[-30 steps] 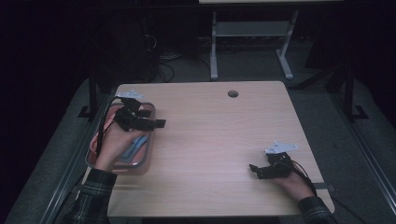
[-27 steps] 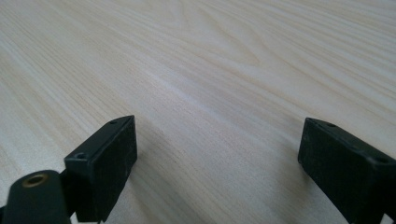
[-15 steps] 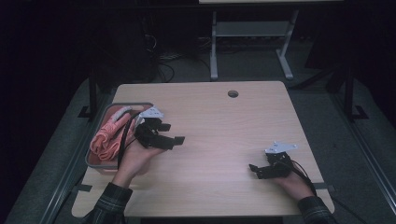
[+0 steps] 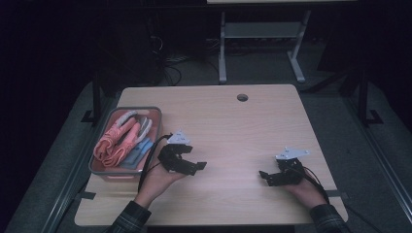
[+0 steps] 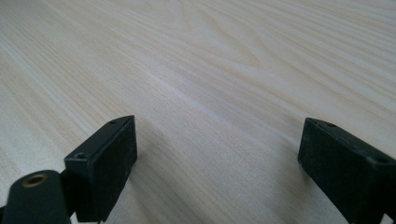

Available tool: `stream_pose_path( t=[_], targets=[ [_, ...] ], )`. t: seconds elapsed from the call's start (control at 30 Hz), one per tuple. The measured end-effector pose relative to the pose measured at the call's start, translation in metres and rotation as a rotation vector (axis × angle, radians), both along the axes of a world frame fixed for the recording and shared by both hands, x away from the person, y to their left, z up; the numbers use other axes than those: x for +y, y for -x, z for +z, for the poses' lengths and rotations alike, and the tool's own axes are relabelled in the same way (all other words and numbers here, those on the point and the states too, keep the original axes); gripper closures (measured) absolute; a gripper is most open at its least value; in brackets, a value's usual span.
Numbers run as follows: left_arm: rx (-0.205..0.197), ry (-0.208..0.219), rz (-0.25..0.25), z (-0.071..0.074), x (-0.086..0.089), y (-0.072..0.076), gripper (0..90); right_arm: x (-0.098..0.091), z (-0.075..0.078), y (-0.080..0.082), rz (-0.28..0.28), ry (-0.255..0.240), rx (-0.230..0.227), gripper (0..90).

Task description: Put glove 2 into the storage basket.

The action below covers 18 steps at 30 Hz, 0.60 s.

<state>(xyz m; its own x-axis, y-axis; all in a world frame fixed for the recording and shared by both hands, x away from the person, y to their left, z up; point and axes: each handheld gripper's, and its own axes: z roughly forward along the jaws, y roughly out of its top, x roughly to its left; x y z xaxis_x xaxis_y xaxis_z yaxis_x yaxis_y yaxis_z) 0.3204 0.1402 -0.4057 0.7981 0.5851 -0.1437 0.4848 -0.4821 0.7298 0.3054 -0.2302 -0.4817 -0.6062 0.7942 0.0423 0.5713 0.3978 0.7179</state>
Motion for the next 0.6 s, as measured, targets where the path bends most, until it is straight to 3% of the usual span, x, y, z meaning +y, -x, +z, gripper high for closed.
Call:
stream_pose_path(
  t=[0.37, 0.43, 0.6],
  targets=[
    [-0.017, -0.068, -0.015, -0.031, -0.014, 0.005, 17.6, 0.0, 0.0, 0.0, 0.001, 0.0, -0.001, 11.3],
    [-0.001, -0.073, -0.02, -0.037, -0.016, 0.004, 17.4, 0.0, 0.0, 0.0, 0.001, 0.0, -0.001, 11.4],
    [-0.023, -0.144, -0.035, -0.051, -0.024, 0.005, 14.9, 0.0, 0.0, 0.0, 0.002, 0.0, 0.0, 11.4]
  ],
)
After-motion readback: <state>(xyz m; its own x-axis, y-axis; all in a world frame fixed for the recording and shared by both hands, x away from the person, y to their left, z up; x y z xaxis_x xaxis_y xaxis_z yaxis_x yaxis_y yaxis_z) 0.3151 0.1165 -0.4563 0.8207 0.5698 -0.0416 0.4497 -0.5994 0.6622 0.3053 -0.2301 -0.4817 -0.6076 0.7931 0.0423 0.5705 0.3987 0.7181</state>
